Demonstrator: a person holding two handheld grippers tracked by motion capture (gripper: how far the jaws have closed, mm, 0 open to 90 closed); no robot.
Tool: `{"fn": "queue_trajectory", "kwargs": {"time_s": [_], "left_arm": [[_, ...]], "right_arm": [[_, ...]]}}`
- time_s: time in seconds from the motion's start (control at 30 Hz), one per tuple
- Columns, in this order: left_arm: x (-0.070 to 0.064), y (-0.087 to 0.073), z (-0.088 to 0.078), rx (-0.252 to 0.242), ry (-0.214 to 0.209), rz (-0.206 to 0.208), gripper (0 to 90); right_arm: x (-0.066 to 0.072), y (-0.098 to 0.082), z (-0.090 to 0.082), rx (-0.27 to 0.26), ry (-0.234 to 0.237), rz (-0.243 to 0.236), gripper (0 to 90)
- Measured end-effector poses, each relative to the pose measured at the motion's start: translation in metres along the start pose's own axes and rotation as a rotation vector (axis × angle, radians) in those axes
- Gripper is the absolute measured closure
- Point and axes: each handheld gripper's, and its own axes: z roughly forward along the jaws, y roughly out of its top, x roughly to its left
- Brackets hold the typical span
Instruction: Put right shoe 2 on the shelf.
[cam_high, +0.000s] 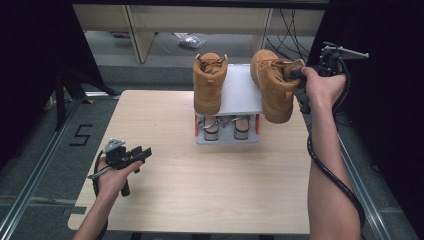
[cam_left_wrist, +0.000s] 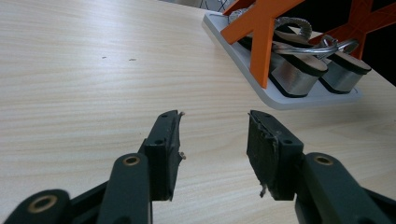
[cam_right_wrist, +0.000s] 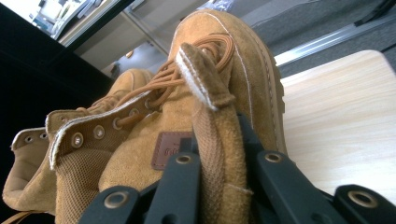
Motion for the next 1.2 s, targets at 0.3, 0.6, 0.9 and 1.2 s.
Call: {"fn": "queue_trajectory", "kwargs": {"time_s": [0.3,0.6,0.9,1.2], "left_arm": [[0.004,0.0,-0.003,-0.002,0.009,-0.006,53.4],[0.008,-0.002,-0.004,0.001,0.013,-0.007,53.4],[0.007,-0.003,-0.003,-0.005,0.007,-0.01,53.4],[0.007,-0.005,-0.003,-0.004,0.006,-0.014,53.3]], "right_arm": [[0.016,-0.003,0.021,0.025,0.027,-0.001,83.8],[0.022,-0.006,0.039,0.047,0.035,0.008,83.8],[0.027,-0.008,0.049,0.052,0.045,0.03,83.4],[0.032,-0.005,0.058,0.003,0.056,-0.04,68.2]]}}
